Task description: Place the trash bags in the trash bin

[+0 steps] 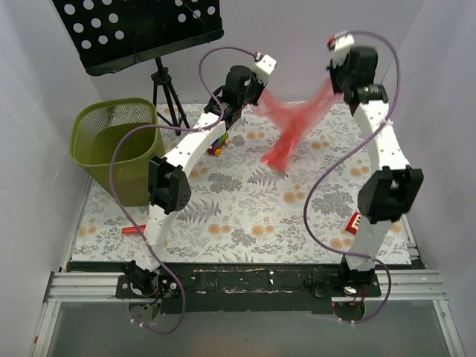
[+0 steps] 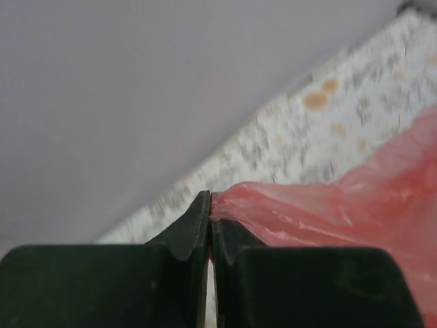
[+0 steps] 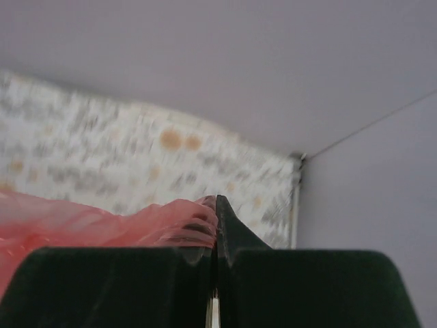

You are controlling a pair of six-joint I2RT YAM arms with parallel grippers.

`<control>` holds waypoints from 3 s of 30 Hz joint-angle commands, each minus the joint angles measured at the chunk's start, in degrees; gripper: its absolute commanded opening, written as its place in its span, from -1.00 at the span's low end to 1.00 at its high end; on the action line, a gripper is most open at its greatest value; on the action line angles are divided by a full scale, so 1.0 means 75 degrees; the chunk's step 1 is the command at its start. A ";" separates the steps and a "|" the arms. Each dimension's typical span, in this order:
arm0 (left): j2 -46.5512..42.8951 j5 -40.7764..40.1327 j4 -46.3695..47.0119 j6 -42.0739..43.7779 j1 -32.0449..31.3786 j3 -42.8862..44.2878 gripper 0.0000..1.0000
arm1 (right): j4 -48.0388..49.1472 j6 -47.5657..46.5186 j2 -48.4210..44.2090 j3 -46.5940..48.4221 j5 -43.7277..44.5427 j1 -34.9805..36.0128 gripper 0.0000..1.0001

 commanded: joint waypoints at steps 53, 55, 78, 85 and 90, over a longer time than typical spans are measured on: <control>-0.1187 0.0618 0.7014 0.2014 -0.0306 0.1339 -1.00 | 0.4046 -0.1476 0.0818 0.6275 0.0379 0.0623 -0.97; -0.0803 0.1978 0.8445 0.2977 -0.0318 0.2162 -1.00 | 0.6874 -0.2145 -0.0609 0.3622 -0.0425 0.0682 -0.97; -1.1101 0.4127 0.4560 0.7472 -0.1572 -1.4767 -1.00 | -0.2486 -0.5843 -1.3415 -0.9528 -0.3781 0.1866 -0.97; -1.1044 0.3380 0.2707 0.5190 -0.1572 -1.3561 -1.00 | -0.1049 -0.2354 -1.0650 -0.8251 -0.1713 0.1866 -0.97; -0.8599 -0.0082 0.1783 0.1115 -0.1537 -1.1629 -1.00 | -0.0684 -0.0429 -0.8073 -0.7382 0.0013 0.1866 -0.97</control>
